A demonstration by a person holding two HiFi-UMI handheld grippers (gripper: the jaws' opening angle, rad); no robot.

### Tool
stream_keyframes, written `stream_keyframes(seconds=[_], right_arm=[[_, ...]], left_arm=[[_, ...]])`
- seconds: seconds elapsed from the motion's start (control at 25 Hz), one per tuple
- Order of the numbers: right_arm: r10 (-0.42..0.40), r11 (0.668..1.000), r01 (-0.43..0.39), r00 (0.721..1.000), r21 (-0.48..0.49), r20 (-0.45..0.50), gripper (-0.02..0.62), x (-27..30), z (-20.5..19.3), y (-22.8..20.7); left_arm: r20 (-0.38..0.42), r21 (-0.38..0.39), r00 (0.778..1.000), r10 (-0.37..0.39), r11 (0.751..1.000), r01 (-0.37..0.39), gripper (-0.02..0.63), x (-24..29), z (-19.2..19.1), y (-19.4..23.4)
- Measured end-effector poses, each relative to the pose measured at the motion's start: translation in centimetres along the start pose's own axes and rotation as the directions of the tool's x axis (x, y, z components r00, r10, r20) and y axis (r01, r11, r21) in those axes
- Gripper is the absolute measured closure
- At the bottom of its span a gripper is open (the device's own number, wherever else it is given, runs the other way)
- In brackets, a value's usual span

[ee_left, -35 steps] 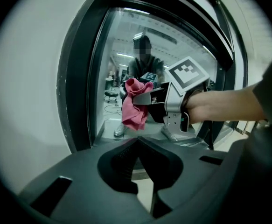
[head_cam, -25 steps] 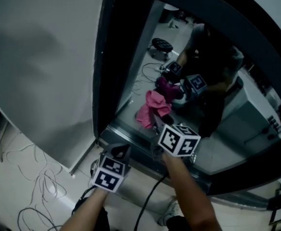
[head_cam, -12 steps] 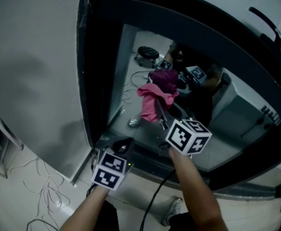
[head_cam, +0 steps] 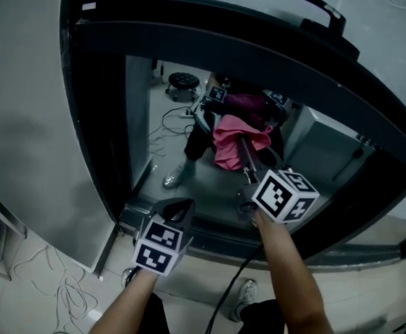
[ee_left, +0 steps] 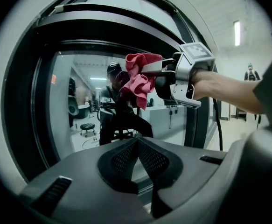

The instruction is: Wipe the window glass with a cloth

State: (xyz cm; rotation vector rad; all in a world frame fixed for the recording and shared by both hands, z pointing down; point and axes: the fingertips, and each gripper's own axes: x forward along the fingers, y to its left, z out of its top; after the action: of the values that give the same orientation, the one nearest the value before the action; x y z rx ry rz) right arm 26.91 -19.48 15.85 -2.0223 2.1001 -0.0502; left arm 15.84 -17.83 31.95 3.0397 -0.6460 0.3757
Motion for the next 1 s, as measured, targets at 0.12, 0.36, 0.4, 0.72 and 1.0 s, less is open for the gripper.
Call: stream_keyframes(seconds=[0.12, 0.36, 0.4, 0.72, 1.0], right_arm=[[-0.036, 0.999, 0.037, 0.999, -0.027, 0.038, 0.509, -2.2, 1.3, -2.3], [-0.127, 0.991, 0.13, 0.989, -0.037, 0.078, 0.509, -6.7, 3.1, -7.5], [-0.142, 0.989, 0.145, 0.986, -0.035, 0.084, 0.509, -7.5, 3.4, -8.3], [-0.269, 0.962, 0.272, 0.955, -0.009, 0.123, 0.509, -13.3, 4.7, -13.9], [-0.383, 0.923, 0.383, 0.913, 0.027, 0.138, 0.509, -18.1, 4.3, -19.0]], left_arm=[[0.01, 0.024, 0.999, -0.036, 0.999, 0.035, 0.601, 1.1, 1.0, -1.9], [0.006, 0.054, 0.995, -0.097, 0.994, 0.096, 0.601, 3.4, 2.1, -5.9], [0.005, 0.059, 0.994, -0.106, 0.993, 0.106, 0.601, 3.7, 2.3, -6.6], [-0.012, 0.078, 0.986, -0.165, 0.983, 0.166, 0.601, 5.9, 2.4, -11.0], [-0.032, 0.084, 0.979, -0.2, 0.976, 0.202, 0.601, 7.2, 1.6, -13.5]])
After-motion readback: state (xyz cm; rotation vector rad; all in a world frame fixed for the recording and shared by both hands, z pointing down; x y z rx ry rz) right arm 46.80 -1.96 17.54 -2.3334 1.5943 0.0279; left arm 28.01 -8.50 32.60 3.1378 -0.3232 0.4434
